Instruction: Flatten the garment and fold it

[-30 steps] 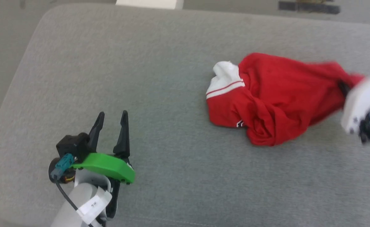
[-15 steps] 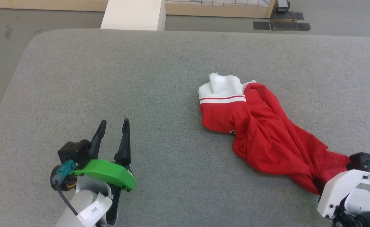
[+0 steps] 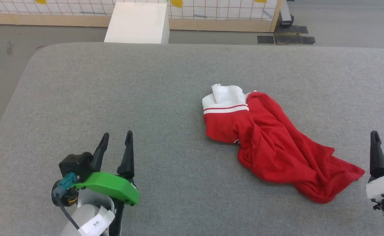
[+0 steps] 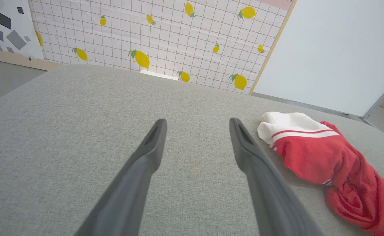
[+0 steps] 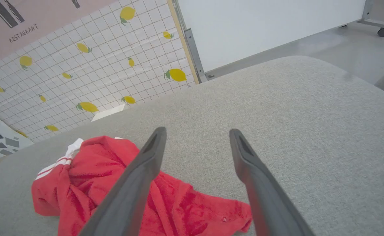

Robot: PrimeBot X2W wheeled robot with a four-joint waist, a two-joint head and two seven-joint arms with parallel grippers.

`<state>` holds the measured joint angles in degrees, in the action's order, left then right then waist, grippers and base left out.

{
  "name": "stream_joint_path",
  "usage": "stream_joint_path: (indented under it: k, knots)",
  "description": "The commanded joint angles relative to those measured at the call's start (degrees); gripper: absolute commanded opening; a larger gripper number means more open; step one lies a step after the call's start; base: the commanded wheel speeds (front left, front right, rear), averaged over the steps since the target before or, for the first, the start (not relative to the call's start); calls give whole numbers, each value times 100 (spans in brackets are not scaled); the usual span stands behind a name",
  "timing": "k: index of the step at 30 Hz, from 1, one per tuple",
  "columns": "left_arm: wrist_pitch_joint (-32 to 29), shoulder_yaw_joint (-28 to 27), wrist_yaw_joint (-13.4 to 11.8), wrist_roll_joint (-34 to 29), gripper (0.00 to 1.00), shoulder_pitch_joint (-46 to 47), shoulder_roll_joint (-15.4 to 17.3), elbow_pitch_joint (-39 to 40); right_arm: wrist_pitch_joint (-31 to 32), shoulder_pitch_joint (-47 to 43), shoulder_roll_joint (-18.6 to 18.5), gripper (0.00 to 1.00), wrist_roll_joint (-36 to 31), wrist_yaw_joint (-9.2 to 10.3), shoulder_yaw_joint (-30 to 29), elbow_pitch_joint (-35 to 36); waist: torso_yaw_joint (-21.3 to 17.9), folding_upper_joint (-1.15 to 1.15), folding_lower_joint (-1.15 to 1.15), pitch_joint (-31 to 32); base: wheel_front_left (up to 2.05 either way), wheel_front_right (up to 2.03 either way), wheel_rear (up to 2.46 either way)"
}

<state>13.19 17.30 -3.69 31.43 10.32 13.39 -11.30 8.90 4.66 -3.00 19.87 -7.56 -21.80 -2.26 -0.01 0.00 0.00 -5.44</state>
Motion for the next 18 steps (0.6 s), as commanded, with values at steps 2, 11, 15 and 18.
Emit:
stream_joint_path:
  k: [2,11,15,18]
  knots:
    - [-33,10,-40,83,100,-55,8,30,-137,17,11,100,-31,8,-27,-24,-11,0,0,-2,0,0,0]
    - [-933,344,2,134,100,1248,-292,-133,-128,209,12,100,-109,8,89,-20,-137,0,0,-301,0,0,0]
    - [-1847,580,-8,162,100,2397,-535,-634,-81,362,12,100,-116,8,231,7,-301,0,0,-610,0,0,0]
    - [-2701,787,-28,173,100,3298,-684,-1178,-73,504,12,100,-87,8,347,-7,-506,0,0,-889,0,0,0]
